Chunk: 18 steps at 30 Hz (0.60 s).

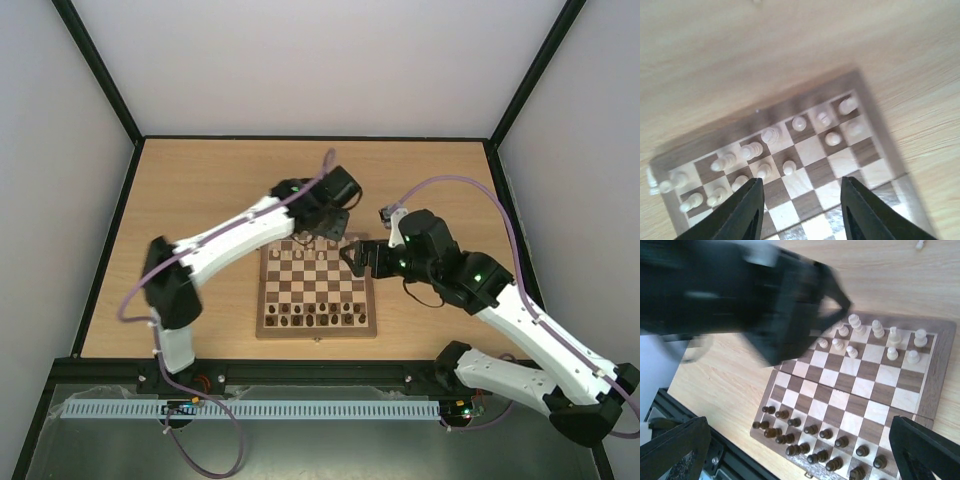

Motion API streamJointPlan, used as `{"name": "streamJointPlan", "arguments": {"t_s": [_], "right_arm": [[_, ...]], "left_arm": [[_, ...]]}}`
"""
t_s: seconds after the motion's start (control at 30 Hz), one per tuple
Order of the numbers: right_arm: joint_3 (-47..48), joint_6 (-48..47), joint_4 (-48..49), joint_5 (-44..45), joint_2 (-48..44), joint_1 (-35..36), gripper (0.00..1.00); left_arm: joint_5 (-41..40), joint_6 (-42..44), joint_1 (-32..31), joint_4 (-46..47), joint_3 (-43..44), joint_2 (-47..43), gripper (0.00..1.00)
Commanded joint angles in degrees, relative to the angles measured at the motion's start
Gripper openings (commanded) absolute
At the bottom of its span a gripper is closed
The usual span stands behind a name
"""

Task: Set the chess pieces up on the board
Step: Place the chess piece on the chessboard, then pick up the chess piece at the center of the board.

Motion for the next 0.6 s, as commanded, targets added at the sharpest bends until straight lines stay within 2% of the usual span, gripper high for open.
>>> {"name": "streamJointPlan", "arguments": {"t_s": [0.0,0.07,0.17,0.23,0.37,0.57], "right_arm": [[4.14,-0.44,-0.05,4.72,3.49,-0.53,0.99],[5.69,-0.91,0.74,5.76,6.25,-1.43,0.99],[8.13,-1.85,1.98,5.04,11.56,-3.93,0.99],[9.49,-2.03,3.08,2.69,14.87,-5.49,0.99],[11.74,-2.37,4.2,0.07,20.74,-6.49,0.99],[12.22,-2.93,4.37,-2.42,24.81,-6.78,0.99]], "left_arm": [[-3.84,-2.15,1.4,4.57,-6.8,-16.62,0.49],[-2.87,-4.05,4.64,9.49,-15.42,-23.64,0.52],[1.18,-6.7,12.88,17.1,-29.09,-32.83,0.55],[1.98,-7.59,17.07,19.78,-35.63,-35.9,0.58],[2.51,-7.59,21.89,23.39,-42.66,-33.23,0.58],[3.55,-6.43,24.3,28.29,-45.76,-25.89,0.58]]}}
